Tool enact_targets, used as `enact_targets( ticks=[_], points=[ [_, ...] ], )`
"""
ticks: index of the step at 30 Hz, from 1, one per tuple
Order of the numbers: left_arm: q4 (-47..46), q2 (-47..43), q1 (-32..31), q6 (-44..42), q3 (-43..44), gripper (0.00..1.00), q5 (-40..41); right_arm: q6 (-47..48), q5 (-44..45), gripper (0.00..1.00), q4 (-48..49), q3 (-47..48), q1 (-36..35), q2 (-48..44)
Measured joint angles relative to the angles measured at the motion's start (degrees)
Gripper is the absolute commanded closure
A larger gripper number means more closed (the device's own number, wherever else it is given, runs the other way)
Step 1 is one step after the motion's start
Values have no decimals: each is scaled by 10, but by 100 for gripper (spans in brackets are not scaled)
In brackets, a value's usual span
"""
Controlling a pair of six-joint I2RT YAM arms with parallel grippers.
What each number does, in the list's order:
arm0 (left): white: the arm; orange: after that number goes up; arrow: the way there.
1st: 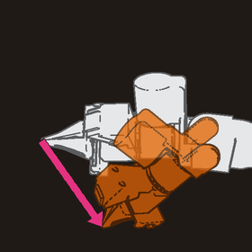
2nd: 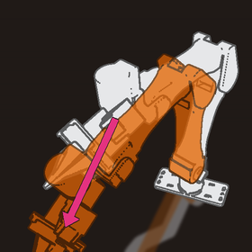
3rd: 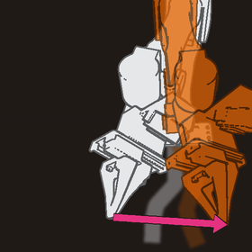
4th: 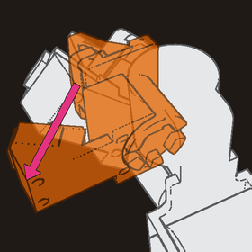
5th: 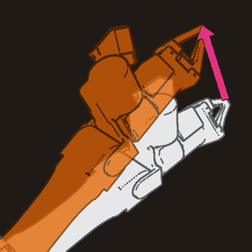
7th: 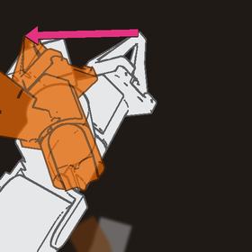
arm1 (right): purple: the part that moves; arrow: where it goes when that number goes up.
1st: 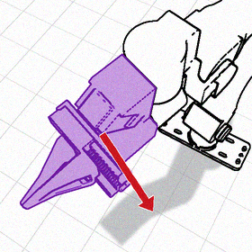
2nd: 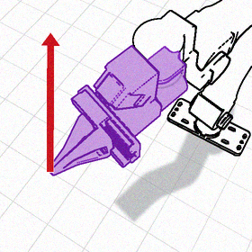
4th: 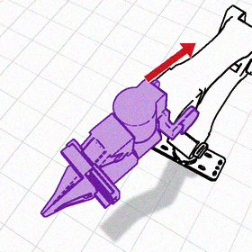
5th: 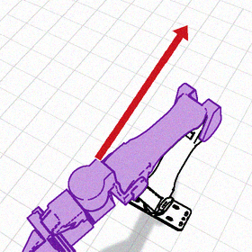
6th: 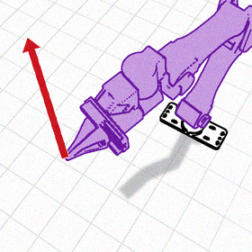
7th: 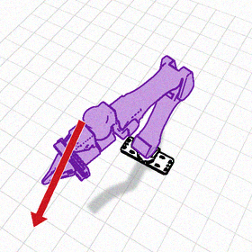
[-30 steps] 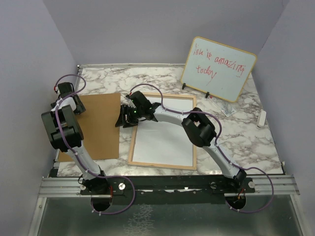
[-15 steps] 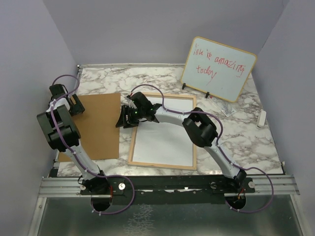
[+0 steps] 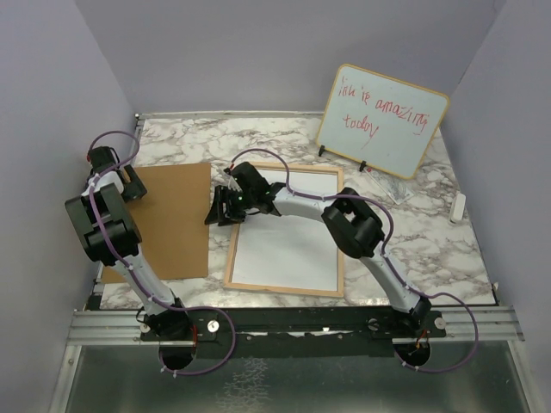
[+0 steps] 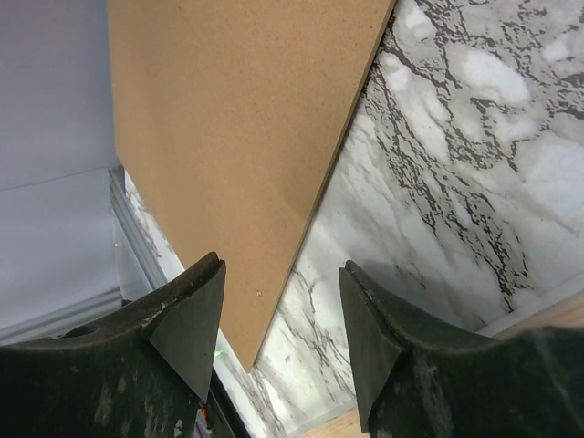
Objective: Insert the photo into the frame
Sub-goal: Move the photo frame item to the center of the board.
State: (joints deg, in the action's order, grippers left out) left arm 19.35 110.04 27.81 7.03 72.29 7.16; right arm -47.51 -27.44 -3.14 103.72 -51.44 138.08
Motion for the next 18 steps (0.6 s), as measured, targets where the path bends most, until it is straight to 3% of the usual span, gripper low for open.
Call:
enact_targets(
  ticks=[10,18],
  points=[
    [-9,7,1,0,2,1,-5,10,12,42,-14,-5,0,-9],
    [-52,14,16,8,-13,1,-83,14,28,42,-26,-5,0,-13]
  ],
)
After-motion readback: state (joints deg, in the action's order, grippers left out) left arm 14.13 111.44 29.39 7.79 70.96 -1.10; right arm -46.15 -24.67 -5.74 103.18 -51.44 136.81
